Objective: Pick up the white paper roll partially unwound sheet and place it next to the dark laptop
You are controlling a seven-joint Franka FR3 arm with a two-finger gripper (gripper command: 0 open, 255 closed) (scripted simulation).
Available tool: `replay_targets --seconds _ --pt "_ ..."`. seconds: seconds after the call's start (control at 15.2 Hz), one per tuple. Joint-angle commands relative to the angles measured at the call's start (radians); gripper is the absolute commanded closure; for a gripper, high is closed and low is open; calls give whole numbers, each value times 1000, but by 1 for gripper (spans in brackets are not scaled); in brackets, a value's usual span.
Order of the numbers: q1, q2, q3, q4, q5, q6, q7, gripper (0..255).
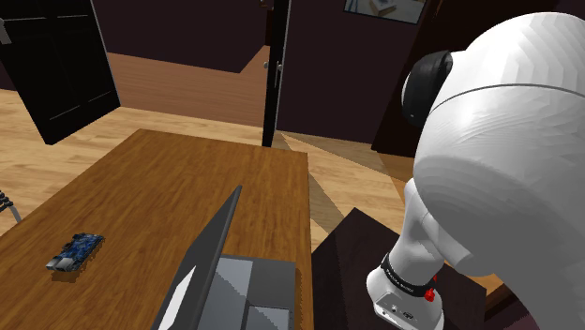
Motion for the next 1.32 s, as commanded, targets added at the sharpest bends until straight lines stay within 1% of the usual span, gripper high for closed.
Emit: replay_targets --seconds 0.0,0.07,0.13,0.46,0.73,1.25 --pt "-2 4 -5 0 -3 -1 1 255" --pt "-3 4 -5 0 -3 -1 1 255" --pt "-1 6 -6 1 -5 -1 3 0" --pt "-3 4 -5 0 -3 -1 1 0" --pt "-32 -68 30 60 72 -105 -49 0" --pt "-32 -68 29 60 72 -105 -49 0"
